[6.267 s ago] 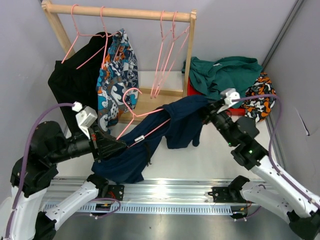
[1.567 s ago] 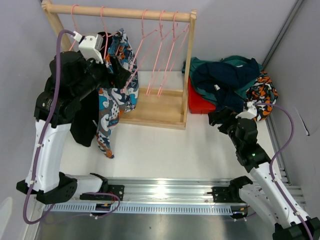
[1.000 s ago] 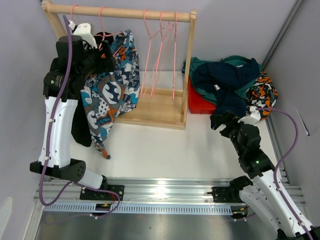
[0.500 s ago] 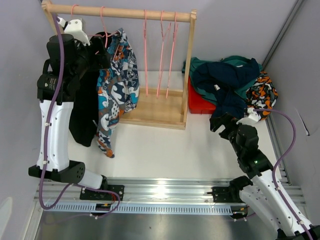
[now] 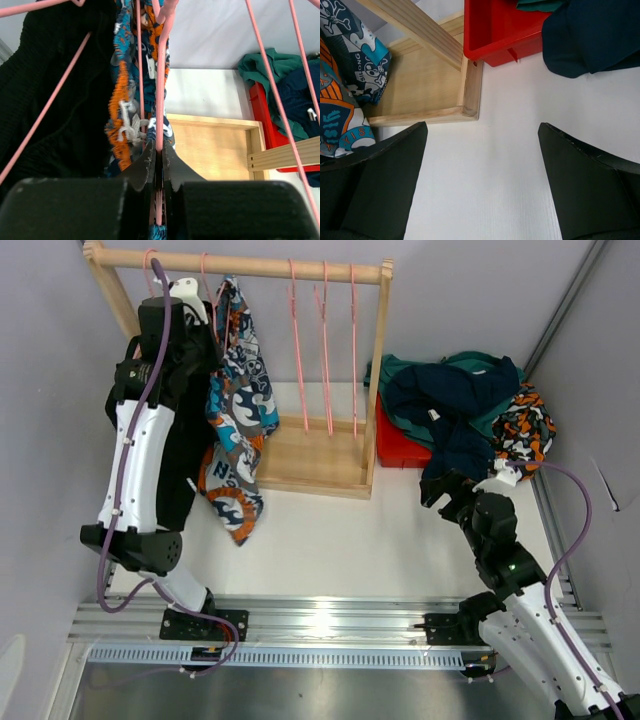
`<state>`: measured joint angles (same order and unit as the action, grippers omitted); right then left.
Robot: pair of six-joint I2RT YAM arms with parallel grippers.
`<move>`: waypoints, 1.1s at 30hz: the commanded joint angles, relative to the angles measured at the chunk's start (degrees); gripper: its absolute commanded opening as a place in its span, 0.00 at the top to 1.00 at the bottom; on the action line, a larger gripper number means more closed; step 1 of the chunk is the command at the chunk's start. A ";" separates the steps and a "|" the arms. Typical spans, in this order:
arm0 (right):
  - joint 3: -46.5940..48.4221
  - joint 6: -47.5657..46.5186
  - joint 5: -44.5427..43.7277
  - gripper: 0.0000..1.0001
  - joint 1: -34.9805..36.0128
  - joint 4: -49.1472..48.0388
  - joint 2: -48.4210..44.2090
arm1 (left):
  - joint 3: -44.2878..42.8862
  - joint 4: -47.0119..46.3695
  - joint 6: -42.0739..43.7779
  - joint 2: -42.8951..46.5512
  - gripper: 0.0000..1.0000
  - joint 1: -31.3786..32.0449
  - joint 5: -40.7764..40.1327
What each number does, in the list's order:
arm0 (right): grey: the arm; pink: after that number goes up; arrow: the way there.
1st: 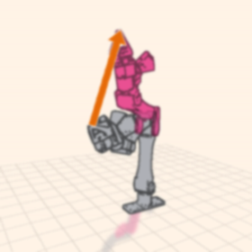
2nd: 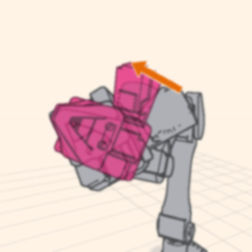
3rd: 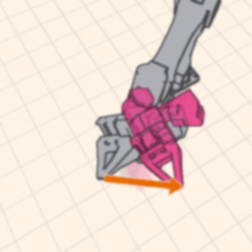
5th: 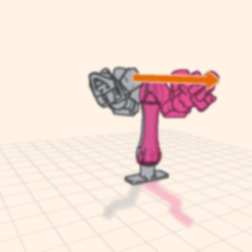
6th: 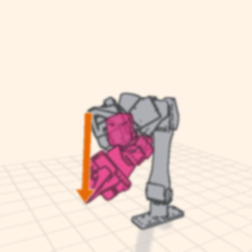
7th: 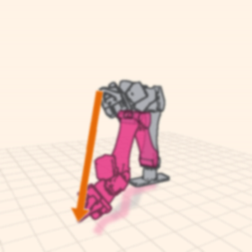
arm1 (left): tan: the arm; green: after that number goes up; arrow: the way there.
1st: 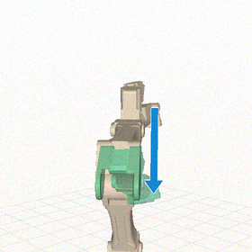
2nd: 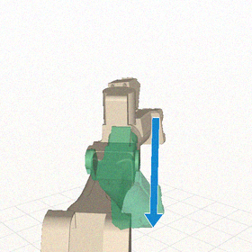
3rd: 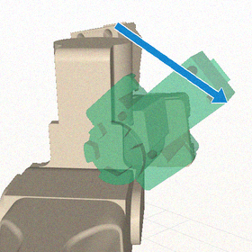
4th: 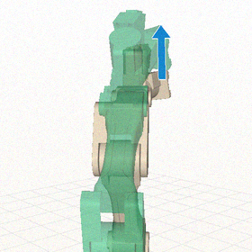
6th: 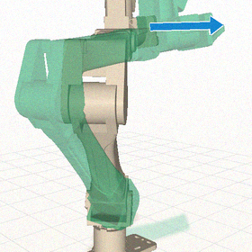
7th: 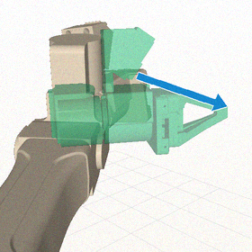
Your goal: Remove the shorts from the hanger
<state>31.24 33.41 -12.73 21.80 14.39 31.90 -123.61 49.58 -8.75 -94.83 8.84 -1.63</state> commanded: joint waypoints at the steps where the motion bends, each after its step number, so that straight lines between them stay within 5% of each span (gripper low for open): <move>1: -0.13 -0.80 -1.16 0.01 0.26 -0.68 -0.44 | -1.99 0.61 0.23 1.48 0.93 -0.49 0.84; 3: -0.31 -0.80 -0.98 0.01 0.35 -0.86 -0.26 | -1.28 0.17 0.23 2.10 1.00 -0.49 -0.12; 22: 1.62 -4.23 5.25 0.01 0.35 -7.53 0.45 | -7.61 2.71 1.02 17.30 1.00 -0.14 6.28; 25: 2.33 -5.72 8.67 0.01 0.26 -9.82 -0.17 | -3.67 3.59 1.28 21.95 1.00 -0.14 9.26; 33: 5.31 -12.39 28.36 0.01 0.43 -19.30 -0.35 | 34.05 3.94 1.99 40.75 1.00 -0.14 17.71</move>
<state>33.01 25.34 4.69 21.85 3.53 32.18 -102.45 53.98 -8.29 -57.52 8.78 10.96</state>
